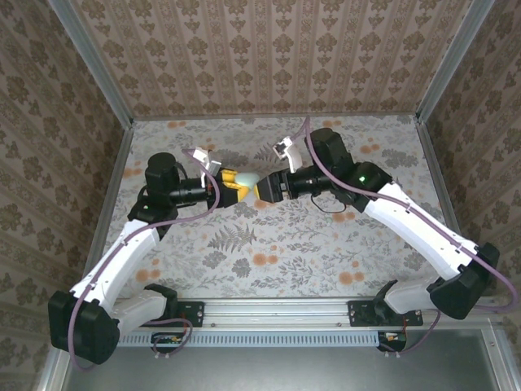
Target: Insert the wireless bluetooth earbuds into the charging case
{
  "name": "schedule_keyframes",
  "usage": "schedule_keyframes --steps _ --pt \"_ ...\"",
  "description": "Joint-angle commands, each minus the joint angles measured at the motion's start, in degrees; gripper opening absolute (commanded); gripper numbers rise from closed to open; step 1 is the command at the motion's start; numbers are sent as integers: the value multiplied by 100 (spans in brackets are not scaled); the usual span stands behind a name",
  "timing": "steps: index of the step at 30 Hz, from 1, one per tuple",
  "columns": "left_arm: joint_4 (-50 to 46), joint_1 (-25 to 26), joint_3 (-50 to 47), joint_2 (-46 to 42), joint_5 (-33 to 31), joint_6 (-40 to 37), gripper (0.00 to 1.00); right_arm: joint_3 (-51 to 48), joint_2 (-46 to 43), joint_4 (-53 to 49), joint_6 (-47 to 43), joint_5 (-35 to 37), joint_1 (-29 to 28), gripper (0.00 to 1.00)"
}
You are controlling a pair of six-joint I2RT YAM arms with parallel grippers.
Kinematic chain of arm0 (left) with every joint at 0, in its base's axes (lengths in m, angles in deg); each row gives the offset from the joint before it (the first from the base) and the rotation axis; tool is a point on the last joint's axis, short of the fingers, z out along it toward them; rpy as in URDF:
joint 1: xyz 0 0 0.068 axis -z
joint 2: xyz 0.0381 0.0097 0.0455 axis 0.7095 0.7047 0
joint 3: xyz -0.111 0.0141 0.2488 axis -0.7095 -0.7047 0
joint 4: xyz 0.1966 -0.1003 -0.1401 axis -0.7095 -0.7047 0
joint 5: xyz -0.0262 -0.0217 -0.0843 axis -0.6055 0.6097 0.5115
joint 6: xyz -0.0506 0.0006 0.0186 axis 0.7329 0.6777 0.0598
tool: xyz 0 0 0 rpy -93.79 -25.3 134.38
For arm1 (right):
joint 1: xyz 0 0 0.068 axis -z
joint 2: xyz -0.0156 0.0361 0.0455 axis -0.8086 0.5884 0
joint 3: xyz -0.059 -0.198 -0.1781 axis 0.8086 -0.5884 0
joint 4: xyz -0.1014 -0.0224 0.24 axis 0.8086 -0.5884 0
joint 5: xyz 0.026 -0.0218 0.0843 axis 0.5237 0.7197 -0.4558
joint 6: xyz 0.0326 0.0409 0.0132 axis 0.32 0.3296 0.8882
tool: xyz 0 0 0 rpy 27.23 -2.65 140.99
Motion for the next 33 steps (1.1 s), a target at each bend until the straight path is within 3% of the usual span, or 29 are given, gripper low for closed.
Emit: schedule_keyframes --steps 1,6,16,23,33 --pt "113 -40 25 -106 203 79 13 310 132 -156 -200 208 -4 68" --pt "106 -40 16 -162 220 107 12 618 547 -305 -160 354 39 68" --pt "117 -40 -121 -262 214 110 11 291 554 400 836 266 632 67" --pt "275 -40 -239 -253 142 220 10 245 924 552 1133 -221 642 66" --pt "206 -119 -275 -143 39 200 8 -289 258 627 665 -310 633 67"
